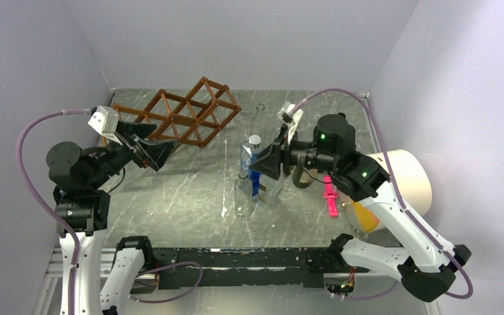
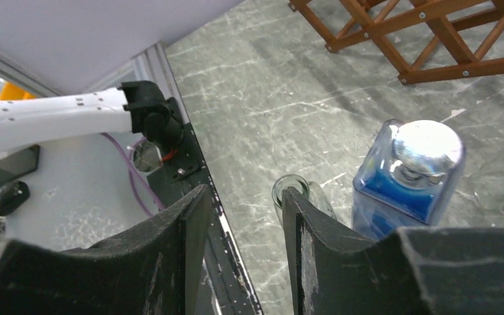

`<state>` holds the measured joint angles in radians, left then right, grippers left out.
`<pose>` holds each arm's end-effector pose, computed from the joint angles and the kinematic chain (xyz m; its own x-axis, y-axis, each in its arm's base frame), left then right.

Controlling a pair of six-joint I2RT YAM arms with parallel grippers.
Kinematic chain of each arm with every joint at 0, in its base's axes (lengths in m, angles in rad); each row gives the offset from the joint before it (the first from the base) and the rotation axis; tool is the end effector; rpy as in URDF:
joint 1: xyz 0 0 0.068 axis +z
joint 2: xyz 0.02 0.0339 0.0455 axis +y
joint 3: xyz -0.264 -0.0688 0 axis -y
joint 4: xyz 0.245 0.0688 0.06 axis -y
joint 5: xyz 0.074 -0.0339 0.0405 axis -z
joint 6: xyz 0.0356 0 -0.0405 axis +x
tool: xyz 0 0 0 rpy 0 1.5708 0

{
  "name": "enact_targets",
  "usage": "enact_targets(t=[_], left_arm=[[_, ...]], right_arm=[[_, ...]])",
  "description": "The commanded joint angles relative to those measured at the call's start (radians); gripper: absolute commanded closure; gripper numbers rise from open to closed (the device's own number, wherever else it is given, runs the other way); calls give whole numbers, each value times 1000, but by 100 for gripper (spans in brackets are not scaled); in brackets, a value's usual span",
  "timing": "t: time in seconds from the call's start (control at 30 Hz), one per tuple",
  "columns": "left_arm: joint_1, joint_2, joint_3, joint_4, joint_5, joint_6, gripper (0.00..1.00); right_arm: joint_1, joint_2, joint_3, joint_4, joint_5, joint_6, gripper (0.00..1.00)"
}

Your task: Put the wine bottle on the wine rack

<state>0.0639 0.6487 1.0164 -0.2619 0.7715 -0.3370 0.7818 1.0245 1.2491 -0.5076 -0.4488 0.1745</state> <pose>0.1170 -0.0174 0.4276 -0.1142 -0.2448 -0.9628 0.6446 0.7192 -0.2593 0.1383 0.1590 0.4225 -0.3567 -0.1337 -0.9246 -0.8819 0.3747 0.2860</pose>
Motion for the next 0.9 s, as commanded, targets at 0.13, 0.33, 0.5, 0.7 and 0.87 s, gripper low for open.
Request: enact_targets(t=[0.13,0.33,0.5,0.7,0.87], left_arm=[[10,-25,-29,15,-31,16,3],[11,-36,-46,-11,-54,39,3],[10,-42,-54,-9,-73,43,3],[10,-33,-43,-20,-84,50,3],[10,-21,-36,-22,-90,47,4]], right_arm=[[199,107,30,-94,379,-91,47],[275,156,37,-108,561,-93,40],[286,158,29,-88,570,-101,39],[287,135,17,-50,547,-110,41],[287,92,1,-4,546,-115,50]])
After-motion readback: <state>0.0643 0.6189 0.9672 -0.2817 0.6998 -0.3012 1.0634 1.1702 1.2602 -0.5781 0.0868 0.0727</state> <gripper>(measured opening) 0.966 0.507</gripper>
